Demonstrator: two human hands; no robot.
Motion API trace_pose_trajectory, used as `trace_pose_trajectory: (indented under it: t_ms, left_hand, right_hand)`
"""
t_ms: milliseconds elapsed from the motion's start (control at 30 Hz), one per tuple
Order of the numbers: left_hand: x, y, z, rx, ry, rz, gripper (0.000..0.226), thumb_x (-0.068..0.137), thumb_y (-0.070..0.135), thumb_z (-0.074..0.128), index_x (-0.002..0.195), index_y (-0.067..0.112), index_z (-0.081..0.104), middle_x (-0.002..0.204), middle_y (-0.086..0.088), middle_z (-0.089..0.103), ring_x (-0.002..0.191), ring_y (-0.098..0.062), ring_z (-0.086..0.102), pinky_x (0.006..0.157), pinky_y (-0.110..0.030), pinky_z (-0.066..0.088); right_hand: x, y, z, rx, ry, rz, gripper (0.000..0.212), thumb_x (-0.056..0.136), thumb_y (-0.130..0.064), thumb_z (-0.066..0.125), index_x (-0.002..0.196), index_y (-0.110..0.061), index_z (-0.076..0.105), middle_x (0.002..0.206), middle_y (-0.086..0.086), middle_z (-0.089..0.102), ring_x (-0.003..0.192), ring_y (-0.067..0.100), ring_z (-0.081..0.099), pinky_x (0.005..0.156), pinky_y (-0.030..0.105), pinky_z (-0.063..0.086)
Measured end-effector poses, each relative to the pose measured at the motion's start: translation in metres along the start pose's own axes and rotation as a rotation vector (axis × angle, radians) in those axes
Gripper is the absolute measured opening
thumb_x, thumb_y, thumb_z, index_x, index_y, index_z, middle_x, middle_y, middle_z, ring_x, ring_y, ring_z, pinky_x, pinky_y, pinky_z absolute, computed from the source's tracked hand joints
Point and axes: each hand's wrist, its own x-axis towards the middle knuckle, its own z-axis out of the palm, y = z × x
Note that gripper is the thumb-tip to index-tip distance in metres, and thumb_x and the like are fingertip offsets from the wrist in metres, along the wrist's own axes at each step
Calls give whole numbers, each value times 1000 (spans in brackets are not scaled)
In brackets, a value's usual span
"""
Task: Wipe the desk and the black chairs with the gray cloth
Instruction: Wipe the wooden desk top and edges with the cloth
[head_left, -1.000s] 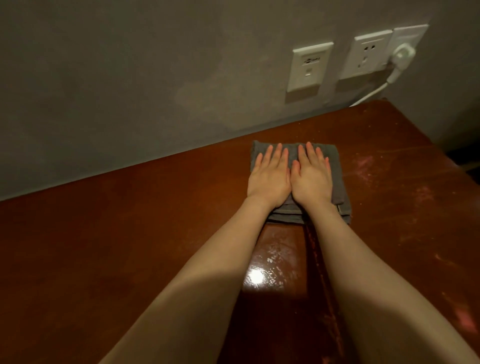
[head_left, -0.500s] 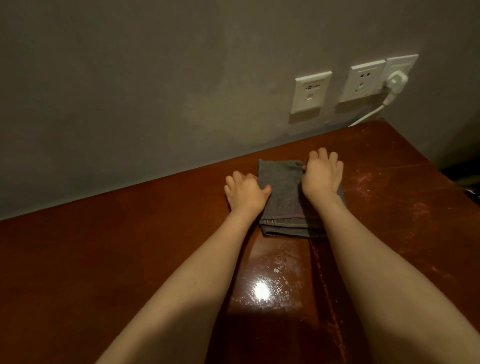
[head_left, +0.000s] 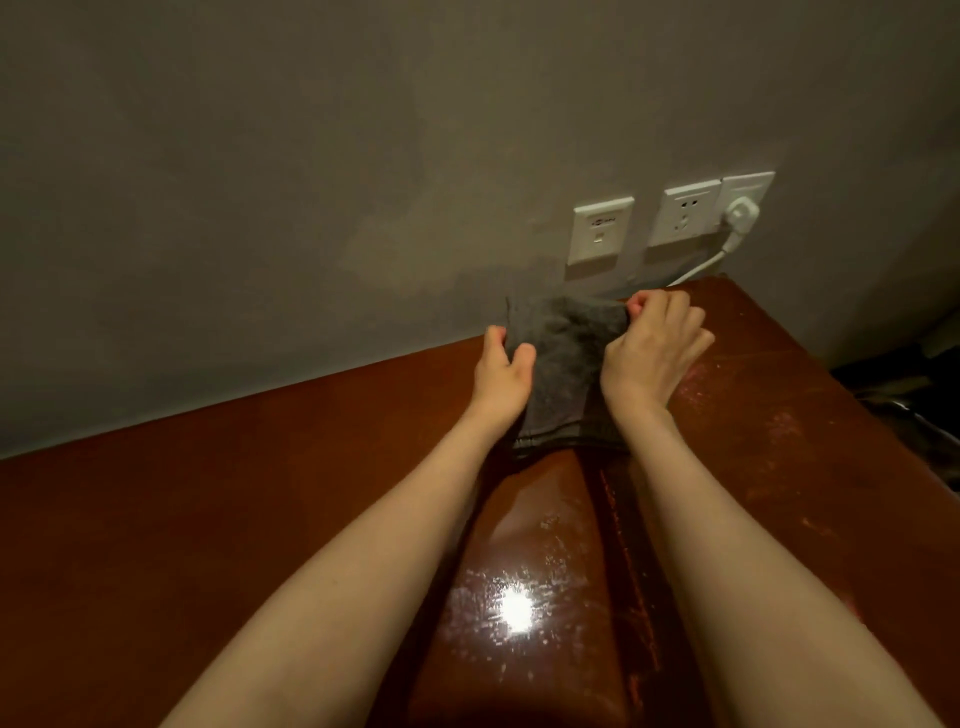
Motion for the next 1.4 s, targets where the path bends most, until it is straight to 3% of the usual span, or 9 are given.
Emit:
trace_pose_trajectory:
  t_ms: [100,233,367,533,733,1000,1100,1300,1400]
  left_hand:
    - [-15,17,-17,3,20,7,38,100,18,37,135,4,33,123,-8,48,121,-24,44,65,-17,24]
    - [-49,34,-43,10,42,13,37,100,21,36,135,9,32,90,11,41,78,-8,46,57,-21,30]
    - [-80,34,-67,-3,68,-57,39,100,24,36,135,8,32,100,5,39,87,-15,43,76,-22,27]
    - [-135,6,-93,-75,69,-161,25,97,24,40,116,8,43,120,-11,55,95,-24,52,74,-30,36]
    - [-200,-36,-112,-115,-9,-297,48,96,32,40,138,11,32,133,-15,48,116,-34,52,96,-47,45]
    - [-270,-54,-99,-302,-117,-444,60,95,32,40,148,18,15,147,-13,33,130,-36,40,103,-54,39]
    - [-291,-62,-93,-332,-185,-486,65,95,31,39,150,14,8,148,-12,31,129,-35,41,100,-49,43]
    - [-327,-98,-87,-265,-253,-580,59,92,33,45,143,7,30,142,-14,42,123,-35,48,98,-48,45]
    - [-339,-117,-90,-116,-211,-565,58,93,31,47,143,6,29,143,-13,41,126,-33,45,101,-47,43]
  right_hand:
    - [0,-11,-22,24,-37,17,18,92,-4,41,100,-8,56,105,12,54,100,32,45,81,36,22]
    - [-10,-32,-56,83,-37,6,18,91,-3,41,100,-8,56,105,12,54,100,32,45,83,35,22]
    - [-36,-52,-85,123,-109,-6,18,90,-1,43,100,-8,56,106,12,55,101,31,45,86,33,25]
    - [-97,-68,-124,177,-202,51,18,89,0,44,101,-6,55,109,14,52,104,32,43,88,37,32]
    - [-169,-72,-169,100,-307,97,22,89,-3,44,107,-10,53,115,9,50,108,28,41,90,36,34]
    - [-216,-58,-221,-6,-321,131,25,88,-5,48,112,-11,53,119,8,50,112,27,42,92,38,35]
    - [-227,-51,-233,-84,-328,97,30,86,-8,51,116,-10,51,122,9,48,114,29,41,92,39,35]
    - [-261,-35,-238,-301,-479,-6,37,88,-21,57,122,-10,47,126,10,47,118,29,41,94,39,37]
    - [-285,-35,-225,-365,-639,-74,39,90,-20,55,127,-11,45,131,10,44,124,28,40,100,43,34]
